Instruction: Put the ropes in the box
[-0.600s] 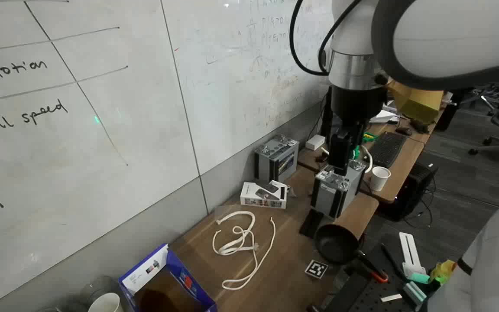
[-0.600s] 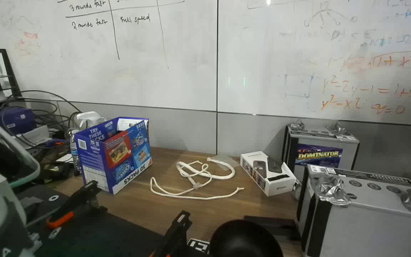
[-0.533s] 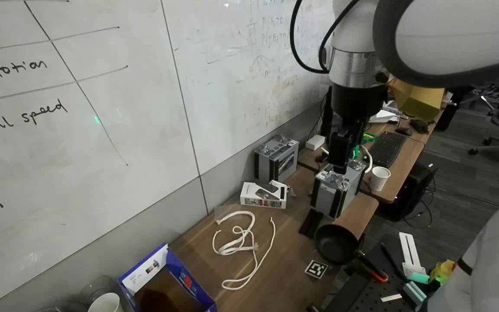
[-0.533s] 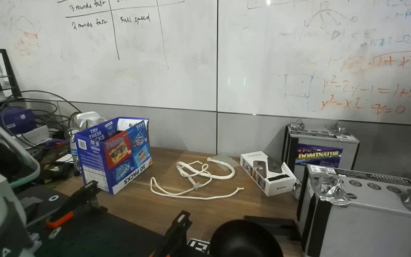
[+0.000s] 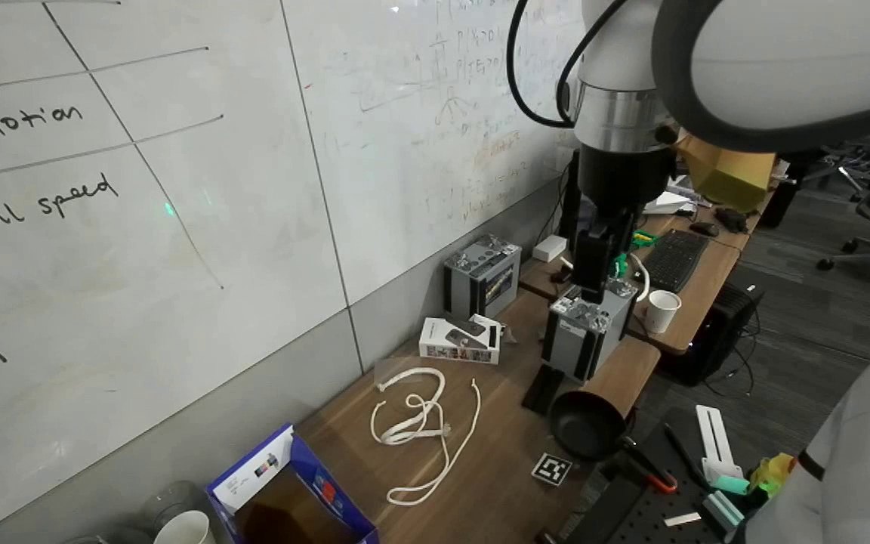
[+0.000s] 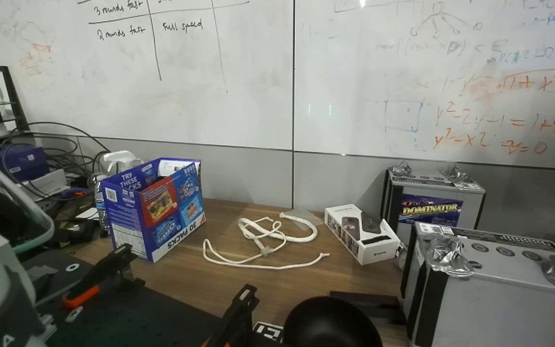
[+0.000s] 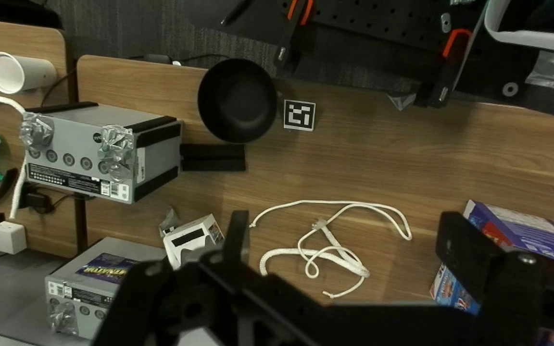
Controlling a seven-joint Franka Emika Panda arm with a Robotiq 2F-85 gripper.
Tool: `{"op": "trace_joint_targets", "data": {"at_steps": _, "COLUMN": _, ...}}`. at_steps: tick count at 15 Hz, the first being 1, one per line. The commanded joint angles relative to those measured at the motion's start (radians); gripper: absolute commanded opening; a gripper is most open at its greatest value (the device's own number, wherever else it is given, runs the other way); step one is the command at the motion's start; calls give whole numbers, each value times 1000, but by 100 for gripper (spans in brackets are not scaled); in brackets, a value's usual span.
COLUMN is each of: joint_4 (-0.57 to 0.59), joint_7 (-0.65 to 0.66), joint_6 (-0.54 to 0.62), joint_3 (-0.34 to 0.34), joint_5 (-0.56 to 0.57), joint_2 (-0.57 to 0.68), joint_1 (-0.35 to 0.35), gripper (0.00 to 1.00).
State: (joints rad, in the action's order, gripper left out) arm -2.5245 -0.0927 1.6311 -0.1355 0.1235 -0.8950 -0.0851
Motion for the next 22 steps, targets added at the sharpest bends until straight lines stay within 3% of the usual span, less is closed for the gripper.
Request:
{"op": "trace_joint_targets", "data": {"at_steps": 1, "joint_4": -41, "joint_7": 16, "joint_6": 130, "joint_3": 36, "joint_5": 1, "joint_2": 54, "joint_1": -16, "gripper": 100}}
{"op": "trace_joint_targets", "data": {"at_steps": 7, "joint_4": -109, "joint_7": -136, "joint_6": 529, "joint_3": 90, "joint_5": -11, "joint_2": 294, "joint_1": -75, "gripper": 100}}
{"op": "trace_joint_targets", "data": {"at_steps": 13, "joint_4": -77, "joint_7": -288, "joint_6": 851, "joint_3": 118, "joint_5": -86, "joint_2": 614, "joint_1": -143, "gripper": 100}}
{"op": "trace_joint_targets", "data": {"at_steps": 18, "joint_4": -18, "joint_7": -478, "joint_6": 991, "joint_3": 92, "joint_5": -135, "joint_2": 865, "joint_1": -158, "gripper": 100}}
{"op": "trace_joint_targets", "data": {"at_steps": 22, "joint_4": 39, "joint_7": -508, "joint_6": 1042, "joint_3": 33, "joint_5": -23, "joint_2": 1025, "joint_1": -121, "gripper": 100}}
